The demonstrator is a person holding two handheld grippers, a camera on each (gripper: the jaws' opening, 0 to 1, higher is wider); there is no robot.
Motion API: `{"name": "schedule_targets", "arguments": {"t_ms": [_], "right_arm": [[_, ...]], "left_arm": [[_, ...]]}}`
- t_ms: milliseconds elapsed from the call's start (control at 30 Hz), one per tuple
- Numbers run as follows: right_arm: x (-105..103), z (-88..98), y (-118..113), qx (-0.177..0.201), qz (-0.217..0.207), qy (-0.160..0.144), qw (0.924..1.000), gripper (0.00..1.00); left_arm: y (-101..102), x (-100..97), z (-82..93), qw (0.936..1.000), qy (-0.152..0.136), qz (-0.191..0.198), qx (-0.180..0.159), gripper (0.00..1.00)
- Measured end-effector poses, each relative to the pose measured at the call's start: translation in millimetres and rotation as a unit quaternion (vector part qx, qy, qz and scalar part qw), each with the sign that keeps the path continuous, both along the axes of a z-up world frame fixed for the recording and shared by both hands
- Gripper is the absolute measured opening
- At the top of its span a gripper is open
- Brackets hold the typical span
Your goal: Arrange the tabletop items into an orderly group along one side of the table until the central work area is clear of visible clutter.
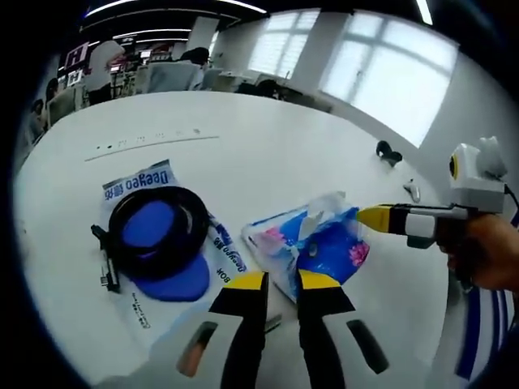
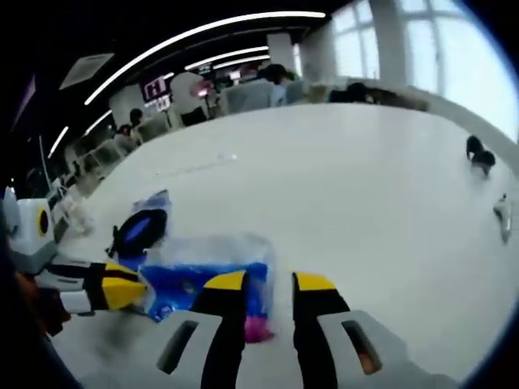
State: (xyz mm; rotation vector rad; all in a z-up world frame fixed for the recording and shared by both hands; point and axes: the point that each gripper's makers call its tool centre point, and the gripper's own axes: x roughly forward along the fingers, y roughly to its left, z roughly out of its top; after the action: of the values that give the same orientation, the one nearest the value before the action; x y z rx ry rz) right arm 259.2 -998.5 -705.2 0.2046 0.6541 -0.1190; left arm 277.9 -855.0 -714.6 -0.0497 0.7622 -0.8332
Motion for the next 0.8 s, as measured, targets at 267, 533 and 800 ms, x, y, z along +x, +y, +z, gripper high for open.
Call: {"name": "schedule_targets", "arguments": {"t_ms": [267,533,800], "right_arm": [[3,13.5,-1,0.002,-0.004,-0.016,0.9999,0.24],[12,30.2,-2,0.001,-0.01,-0.04,0.9991,0.3],[26,35.7,11,-0.002,0.01,-0.048,0.9988,0.35]], "left_arm": [[7,3.5,10.9,0.9999,-0.01,0.004,-0.005,0.2],[26,13.2,16.0,0.9994,-0.016,0.027,-0.012,0.28],[47,29.5,22.8,0.9977,-0.019,0.061,-0.021,0.37]]}}
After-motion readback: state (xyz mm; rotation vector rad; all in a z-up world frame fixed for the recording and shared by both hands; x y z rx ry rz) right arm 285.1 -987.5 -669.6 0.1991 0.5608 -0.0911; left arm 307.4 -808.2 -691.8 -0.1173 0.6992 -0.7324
